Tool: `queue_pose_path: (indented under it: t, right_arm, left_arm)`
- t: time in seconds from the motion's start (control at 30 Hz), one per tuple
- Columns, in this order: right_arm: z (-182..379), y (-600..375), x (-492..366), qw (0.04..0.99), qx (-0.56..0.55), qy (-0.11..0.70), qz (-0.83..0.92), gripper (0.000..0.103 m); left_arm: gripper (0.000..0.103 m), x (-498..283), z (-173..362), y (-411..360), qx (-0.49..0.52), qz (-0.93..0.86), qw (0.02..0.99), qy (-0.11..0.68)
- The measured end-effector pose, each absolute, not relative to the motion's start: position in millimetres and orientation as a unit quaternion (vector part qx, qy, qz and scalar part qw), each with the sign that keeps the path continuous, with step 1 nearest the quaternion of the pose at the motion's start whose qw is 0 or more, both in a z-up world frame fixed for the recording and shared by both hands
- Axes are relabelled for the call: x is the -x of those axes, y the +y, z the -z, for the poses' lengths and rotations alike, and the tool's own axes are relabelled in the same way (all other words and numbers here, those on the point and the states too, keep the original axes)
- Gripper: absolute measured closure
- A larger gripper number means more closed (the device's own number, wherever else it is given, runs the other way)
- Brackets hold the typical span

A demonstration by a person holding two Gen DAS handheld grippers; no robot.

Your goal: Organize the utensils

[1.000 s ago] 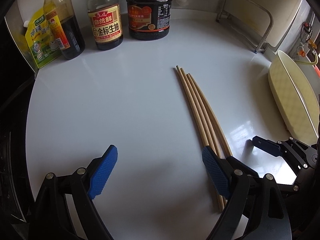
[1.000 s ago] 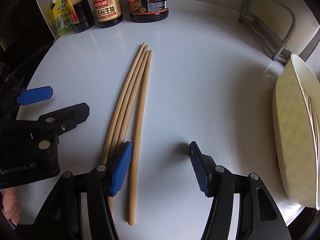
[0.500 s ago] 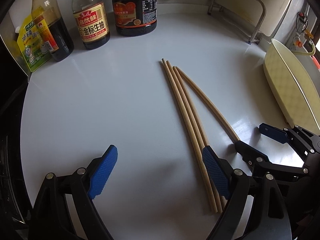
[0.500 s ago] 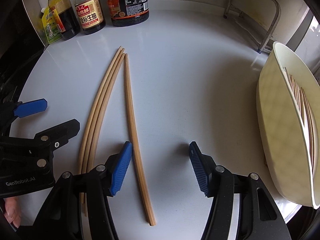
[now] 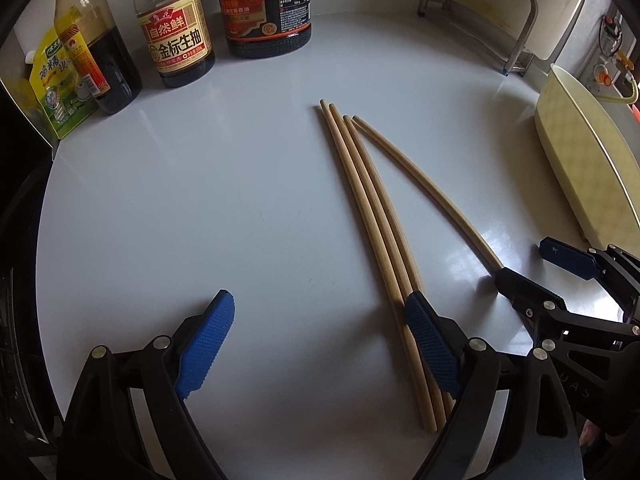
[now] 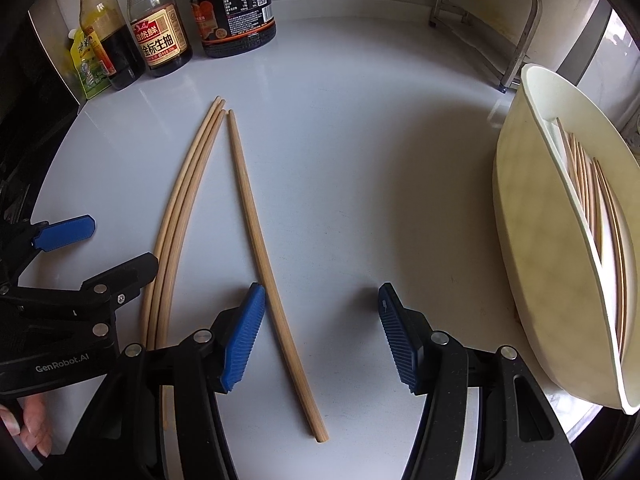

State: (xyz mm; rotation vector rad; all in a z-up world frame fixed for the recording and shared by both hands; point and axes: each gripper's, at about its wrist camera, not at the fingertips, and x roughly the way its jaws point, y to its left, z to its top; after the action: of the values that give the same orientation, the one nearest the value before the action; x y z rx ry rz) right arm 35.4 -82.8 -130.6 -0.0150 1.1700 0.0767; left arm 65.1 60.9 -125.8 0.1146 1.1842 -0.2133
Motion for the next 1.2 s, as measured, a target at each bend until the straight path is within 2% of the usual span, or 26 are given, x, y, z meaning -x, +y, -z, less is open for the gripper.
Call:
queue_pose_path:
  t: [0.17,0.7,0.97,1.0,1.07,1.13,1.17,1.2]
  right_arm:
    - [130,-84,-36,0.832,0.004,0.554,-0.034,0.046]
    - [130,-72,-41,0.838,0.032,0.542,-0.047,0.047]
    - [131,-67,-41,0.84,0.042,0.536,-0.07,0.047]
    - [131,-65,-40,0.839,0.046,0.537,-0.074,0.048]
    - [130,-62,-39,0.838,0.051,0.537,-0.082,0.056]
    - [128,-58,-38,0.839,0.059,0.534,-0.089,0.084]
    - [128,-56,-37,0.84,0.063,0.532,-0.088,0.092]
    - [128,-55,-37,0.84,0.065,0.532,-0.086,0.095]
  left_arm:
    - [0.012,-65,127,62,-0.056,0.092,0.823,0.557]
    - [0.013,-75,134,79,-0.045,0.061,0.823,0.563]
    - [0.037,-72,129,78,-0.042,0.068,0.83,0.551]
    - [0.043,-70,128,76,-0.043,0.072,0.831,0.55]
    - [0.055,-68,127,74,-0.047,0.079,0.831,0.548]
    - [0.077,-66,125,71,-0.05,0.087,0.831,0.547]
    - [0.081,-66,125,70,-0.05,0.088,0.83,0.548]
    - [0.088,-65,125,69,-0.049,0.09,0.83,0.548]
